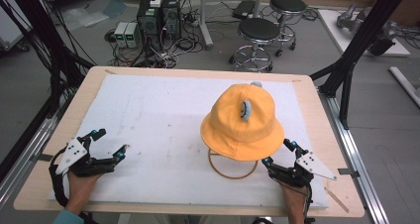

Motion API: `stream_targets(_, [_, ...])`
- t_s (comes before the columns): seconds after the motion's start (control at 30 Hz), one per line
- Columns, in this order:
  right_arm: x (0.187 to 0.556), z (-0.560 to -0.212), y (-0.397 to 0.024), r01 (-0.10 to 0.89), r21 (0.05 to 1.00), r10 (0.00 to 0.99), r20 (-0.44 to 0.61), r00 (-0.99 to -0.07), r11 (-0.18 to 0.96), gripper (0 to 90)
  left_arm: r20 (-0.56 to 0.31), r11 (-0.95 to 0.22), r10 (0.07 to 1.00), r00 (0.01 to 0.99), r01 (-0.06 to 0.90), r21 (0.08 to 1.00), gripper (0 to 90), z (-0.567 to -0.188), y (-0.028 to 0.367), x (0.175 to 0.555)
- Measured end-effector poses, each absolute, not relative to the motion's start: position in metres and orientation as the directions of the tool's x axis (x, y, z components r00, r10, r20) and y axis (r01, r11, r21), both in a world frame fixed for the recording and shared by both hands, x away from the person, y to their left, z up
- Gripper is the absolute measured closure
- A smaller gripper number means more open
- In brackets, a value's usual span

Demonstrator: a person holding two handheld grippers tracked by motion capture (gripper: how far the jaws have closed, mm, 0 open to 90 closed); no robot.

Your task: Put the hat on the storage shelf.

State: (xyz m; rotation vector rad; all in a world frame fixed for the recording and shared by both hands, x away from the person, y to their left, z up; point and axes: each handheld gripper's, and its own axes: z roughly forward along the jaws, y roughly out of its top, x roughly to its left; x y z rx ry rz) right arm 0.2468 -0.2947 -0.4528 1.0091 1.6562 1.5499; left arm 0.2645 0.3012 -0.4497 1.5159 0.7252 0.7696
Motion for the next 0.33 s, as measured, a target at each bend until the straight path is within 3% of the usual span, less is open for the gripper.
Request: stream_targets(0.33, [0.2470, -0.4529, -0.2949, 0.105, 0.994, 0.868, 0.050, -0.494, 0.003, 11.4, 0.037, -0.051, 0.815, 0.578, 0.008, 0.999, 7.4, -0.4525, 0.3040, 0.2641])
